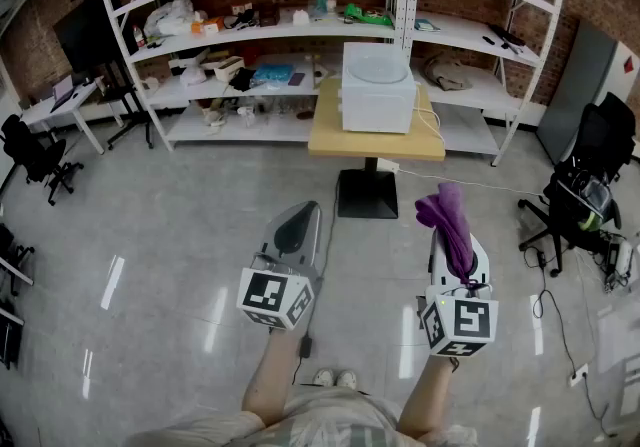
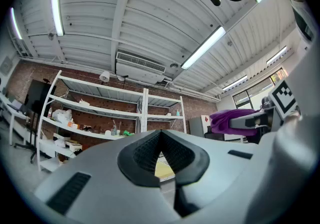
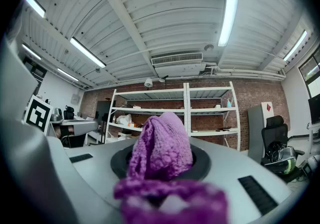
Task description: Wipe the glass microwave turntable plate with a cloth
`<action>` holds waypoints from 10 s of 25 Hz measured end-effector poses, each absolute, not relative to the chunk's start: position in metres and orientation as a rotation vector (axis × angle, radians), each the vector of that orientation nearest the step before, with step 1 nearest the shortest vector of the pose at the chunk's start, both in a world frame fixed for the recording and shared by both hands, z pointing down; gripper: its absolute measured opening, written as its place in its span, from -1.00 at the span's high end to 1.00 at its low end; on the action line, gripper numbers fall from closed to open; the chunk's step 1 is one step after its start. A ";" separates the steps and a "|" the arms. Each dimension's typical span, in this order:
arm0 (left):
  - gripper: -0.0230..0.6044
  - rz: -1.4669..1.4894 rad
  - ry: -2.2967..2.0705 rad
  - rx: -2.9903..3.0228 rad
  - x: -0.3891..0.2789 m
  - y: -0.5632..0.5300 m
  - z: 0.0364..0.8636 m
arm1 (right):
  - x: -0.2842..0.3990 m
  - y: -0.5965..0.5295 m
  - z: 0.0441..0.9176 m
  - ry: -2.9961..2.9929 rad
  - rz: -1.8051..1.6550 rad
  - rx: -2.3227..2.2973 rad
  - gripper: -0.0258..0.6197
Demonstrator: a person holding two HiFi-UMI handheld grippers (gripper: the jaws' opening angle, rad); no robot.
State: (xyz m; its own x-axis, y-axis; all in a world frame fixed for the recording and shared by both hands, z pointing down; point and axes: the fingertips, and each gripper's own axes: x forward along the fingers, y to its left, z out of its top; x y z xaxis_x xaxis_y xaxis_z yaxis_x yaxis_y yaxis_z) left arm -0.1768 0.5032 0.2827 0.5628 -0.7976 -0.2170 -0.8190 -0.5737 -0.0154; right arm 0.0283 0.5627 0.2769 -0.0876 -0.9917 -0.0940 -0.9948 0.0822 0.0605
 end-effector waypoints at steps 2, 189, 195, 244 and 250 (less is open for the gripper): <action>0.92 0.280 1.397 -2.668 -0.178 0.501 0.283 | 0.030 0.561 0.277 2.289 0.160 -2.112 0.77; 0.92 -0.374 1.225 -2.893 -0.021 -0.250 0.433 | 0.024 -0.126 0.418 3.843 0.292 -1.078 0.77; 0.92 -0.343 1.221 -2.906 -0.021 -0.251 0.432 | 0.004 -0.156 0.421 3.851 0.307 -1.034 0.77; 0.92 -0.353 1.230 -2.938 -0.023 -0.252 0.434 | 0.030 -0.330 0.401 3.585 0.359 -1.659 0.77; 0.92 -0.335 1.227 -2.931 -0.021 -0.254 0.430 | 0.025 -0.330 0.415 3.689 0.512 -1.639 0.77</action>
